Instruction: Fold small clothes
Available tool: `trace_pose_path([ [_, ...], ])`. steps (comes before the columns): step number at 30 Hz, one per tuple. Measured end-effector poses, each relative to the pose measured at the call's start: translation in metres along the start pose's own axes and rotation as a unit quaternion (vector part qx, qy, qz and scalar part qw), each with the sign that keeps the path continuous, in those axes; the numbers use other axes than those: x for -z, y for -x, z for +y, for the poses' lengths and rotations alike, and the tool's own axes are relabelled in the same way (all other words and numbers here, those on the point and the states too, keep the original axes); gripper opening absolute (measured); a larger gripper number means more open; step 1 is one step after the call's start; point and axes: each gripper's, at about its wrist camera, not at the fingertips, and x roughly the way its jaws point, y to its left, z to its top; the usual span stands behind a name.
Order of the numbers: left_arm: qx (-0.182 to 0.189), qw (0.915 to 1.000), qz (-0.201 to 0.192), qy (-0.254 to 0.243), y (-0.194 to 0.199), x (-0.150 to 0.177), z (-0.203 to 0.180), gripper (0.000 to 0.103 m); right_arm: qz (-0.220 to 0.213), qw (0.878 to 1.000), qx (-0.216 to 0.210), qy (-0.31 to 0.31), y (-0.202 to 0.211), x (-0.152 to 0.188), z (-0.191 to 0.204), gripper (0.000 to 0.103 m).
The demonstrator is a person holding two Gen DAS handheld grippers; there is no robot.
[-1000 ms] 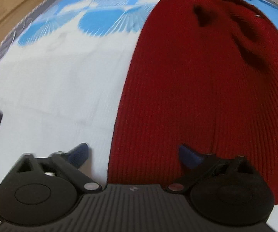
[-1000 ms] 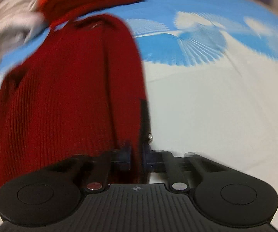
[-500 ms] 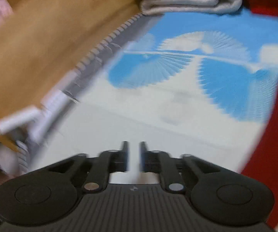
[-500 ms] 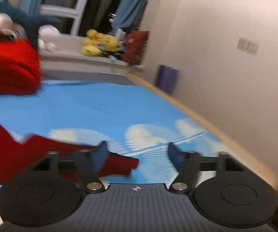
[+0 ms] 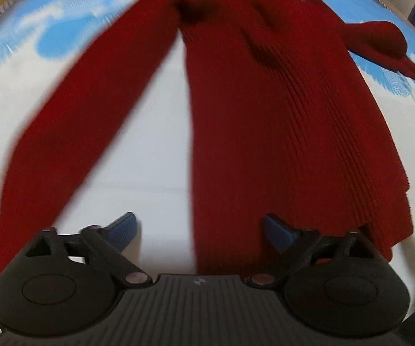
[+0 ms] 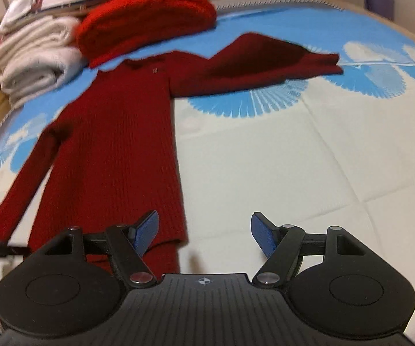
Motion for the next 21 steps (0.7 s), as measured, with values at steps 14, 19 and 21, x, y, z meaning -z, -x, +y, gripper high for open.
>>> trace_pose_path([
  [14, -0.147, 0.9635, -0.134, 0.180, 0.054, -0.010, 0.128, 0.007, 0.007, 1.000, 0.012, 0.000, -0.034, 0.007, 0.000, 0.066],
  [19, -0.150, 0.9583, -0.126, 0.208, 0.044, -0.022, 0.157, 0.007, 0.038, 0.997, -0.028, 0.067, -0.053, 0.015, 0.032, 0.066],
  [21, -0.144, 0.9582, -0.124, 0.214, 0.044, -0.022, 0.160, 0.007, 0.072, 0.987, -0.083, 0.115, -0.059, 0.024, 0.053, 0.066],
])
